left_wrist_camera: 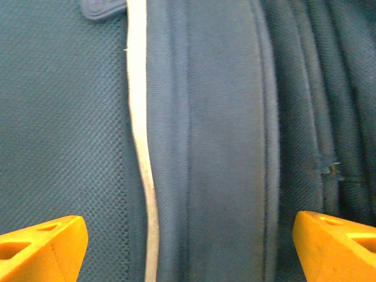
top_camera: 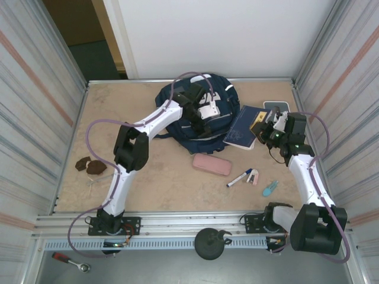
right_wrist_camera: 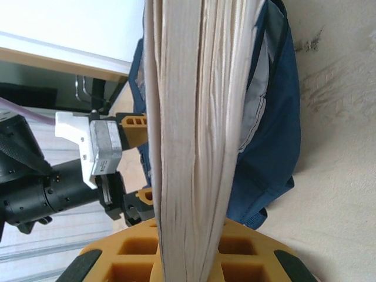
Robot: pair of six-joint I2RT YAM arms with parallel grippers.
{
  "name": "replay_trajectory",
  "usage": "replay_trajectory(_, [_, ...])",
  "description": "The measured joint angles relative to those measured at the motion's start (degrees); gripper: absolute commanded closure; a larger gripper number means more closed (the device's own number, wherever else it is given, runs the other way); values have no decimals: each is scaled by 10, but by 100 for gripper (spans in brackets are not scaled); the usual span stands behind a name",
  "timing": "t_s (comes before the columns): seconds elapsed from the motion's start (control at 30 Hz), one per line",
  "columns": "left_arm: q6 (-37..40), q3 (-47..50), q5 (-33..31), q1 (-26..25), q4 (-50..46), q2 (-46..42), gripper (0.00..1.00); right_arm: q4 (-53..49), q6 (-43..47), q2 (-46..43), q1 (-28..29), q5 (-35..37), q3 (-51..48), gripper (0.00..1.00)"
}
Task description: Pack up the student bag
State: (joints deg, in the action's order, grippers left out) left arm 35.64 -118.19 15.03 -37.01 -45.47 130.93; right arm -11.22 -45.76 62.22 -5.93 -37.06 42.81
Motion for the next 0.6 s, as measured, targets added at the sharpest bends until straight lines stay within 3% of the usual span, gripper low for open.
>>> replay_trajectory(0.13, [4,-7,16,-1,-4,17,5,0,0,3,7,1,0,100])
replay_trajectory(0.27, [3,-19,14,-1,-9,31,10,0,1,8,12,4,-2,100])
replay_trajectory(0.4, [0,-25,-13,-5,-6,36,25,1,4,12,16,12,-4,100])
replay_trajectory(0.6, [-12,-13,-22,-9,13,27,57,0,15,15,16,16,-6,100])
